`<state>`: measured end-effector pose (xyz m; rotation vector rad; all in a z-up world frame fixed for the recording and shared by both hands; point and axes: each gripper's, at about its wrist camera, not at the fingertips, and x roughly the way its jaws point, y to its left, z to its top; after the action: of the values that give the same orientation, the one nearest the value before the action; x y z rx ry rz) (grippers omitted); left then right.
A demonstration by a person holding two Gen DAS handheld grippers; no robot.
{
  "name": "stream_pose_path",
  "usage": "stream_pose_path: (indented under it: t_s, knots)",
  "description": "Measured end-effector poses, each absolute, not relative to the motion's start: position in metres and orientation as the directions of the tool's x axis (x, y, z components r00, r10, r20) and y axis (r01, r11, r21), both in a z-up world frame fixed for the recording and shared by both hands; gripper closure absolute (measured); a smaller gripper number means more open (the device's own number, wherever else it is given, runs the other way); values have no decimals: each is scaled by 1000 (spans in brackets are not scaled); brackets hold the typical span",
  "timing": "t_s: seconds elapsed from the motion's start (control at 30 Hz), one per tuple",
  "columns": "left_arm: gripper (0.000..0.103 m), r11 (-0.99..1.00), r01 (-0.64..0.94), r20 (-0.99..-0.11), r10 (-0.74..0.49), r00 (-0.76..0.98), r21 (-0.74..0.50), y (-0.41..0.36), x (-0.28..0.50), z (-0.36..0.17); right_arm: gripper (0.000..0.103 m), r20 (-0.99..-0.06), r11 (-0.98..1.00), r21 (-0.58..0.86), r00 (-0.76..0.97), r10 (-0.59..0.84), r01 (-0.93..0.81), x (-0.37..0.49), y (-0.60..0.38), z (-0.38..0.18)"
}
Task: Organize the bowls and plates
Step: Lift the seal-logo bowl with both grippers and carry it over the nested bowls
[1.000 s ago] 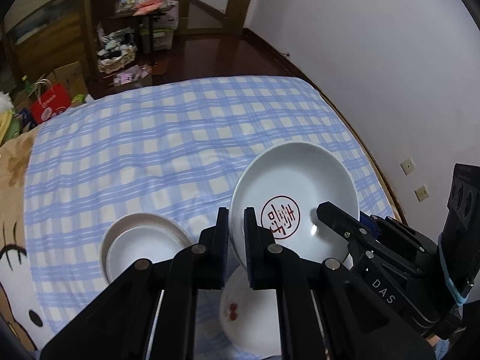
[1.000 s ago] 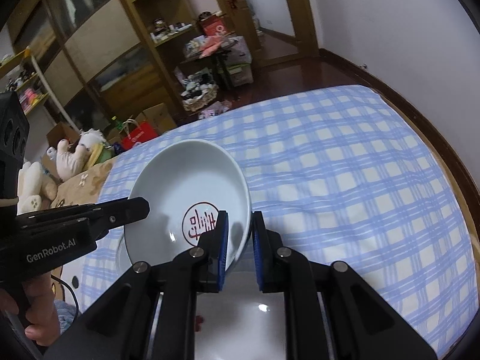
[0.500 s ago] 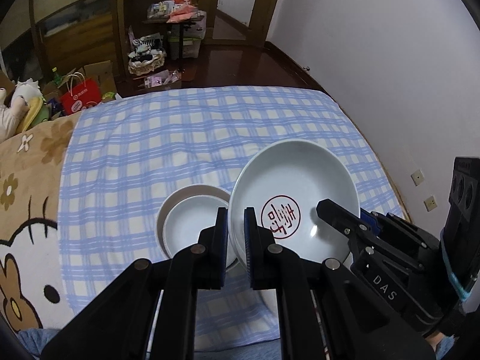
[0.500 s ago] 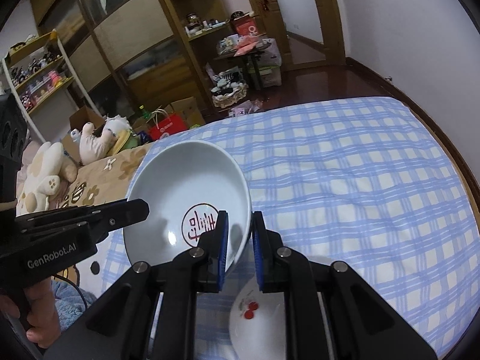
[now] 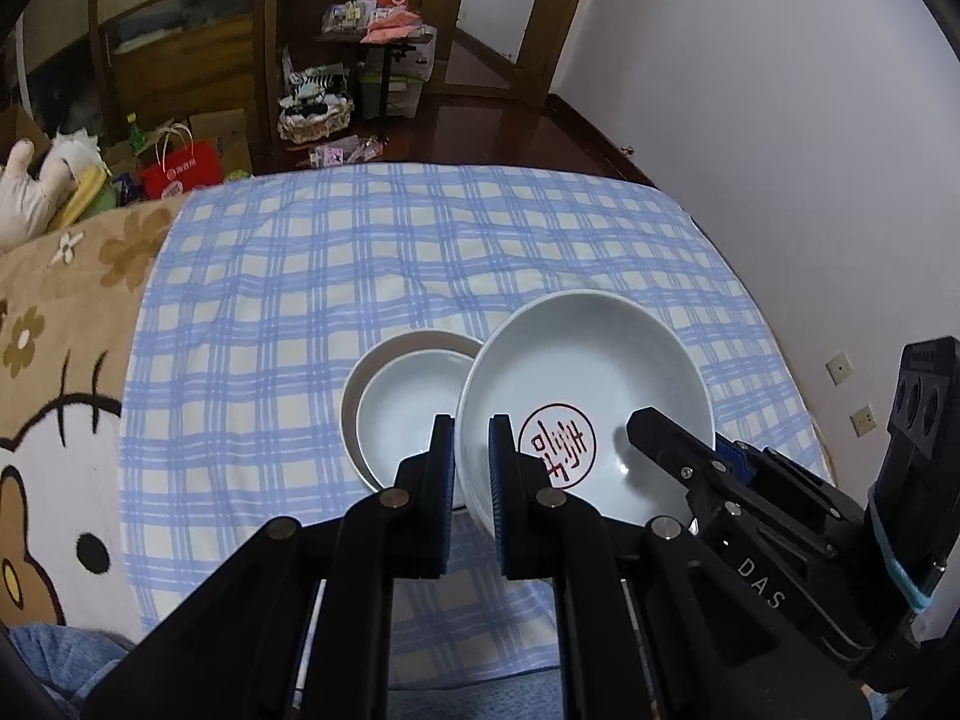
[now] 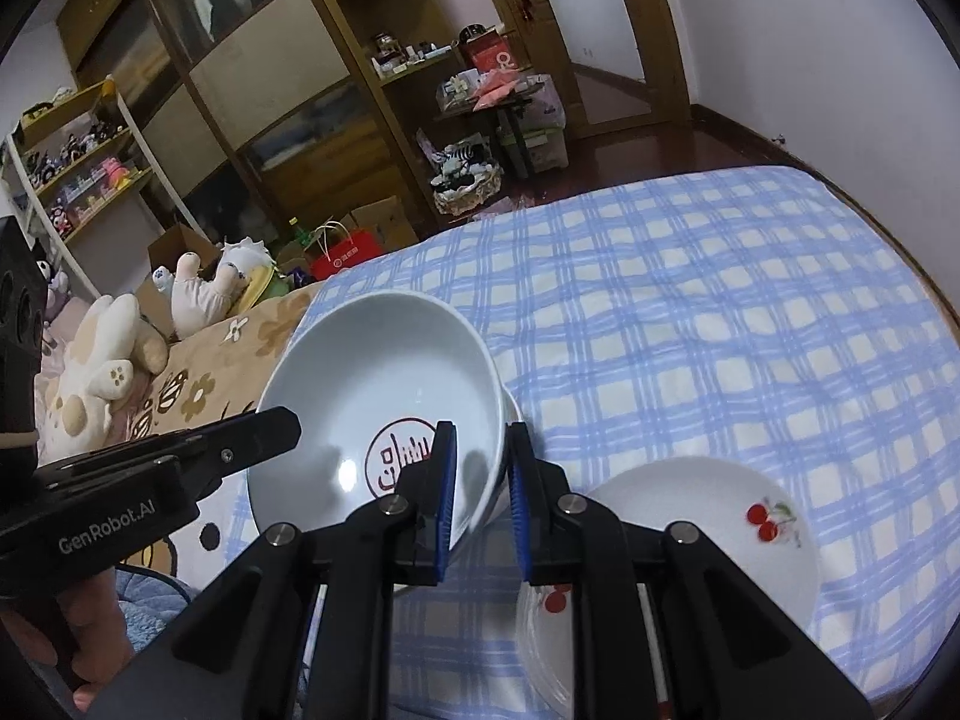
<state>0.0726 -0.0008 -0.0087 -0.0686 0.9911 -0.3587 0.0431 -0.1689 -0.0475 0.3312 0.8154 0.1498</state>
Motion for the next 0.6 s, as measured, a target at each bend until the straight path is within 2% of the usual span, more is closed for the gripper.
stream_pose_path:
  t_s: [0.4,0.5,0.6]
  knots:
    - [94,938,236,-805,-339,487,-253,16,90,-37,85,-691,948,315,675,257,-39,61,-156,-61]
    - [94,942,223,-811,-330,484,-250,19,96,-44,85,-692,968,239,686,224,-75,66,-143,-63]
    - [94,946,213,-825,-318,467,-244,23,105,-53,85,-696,966,239,677,240,-97,73,-140,-70]
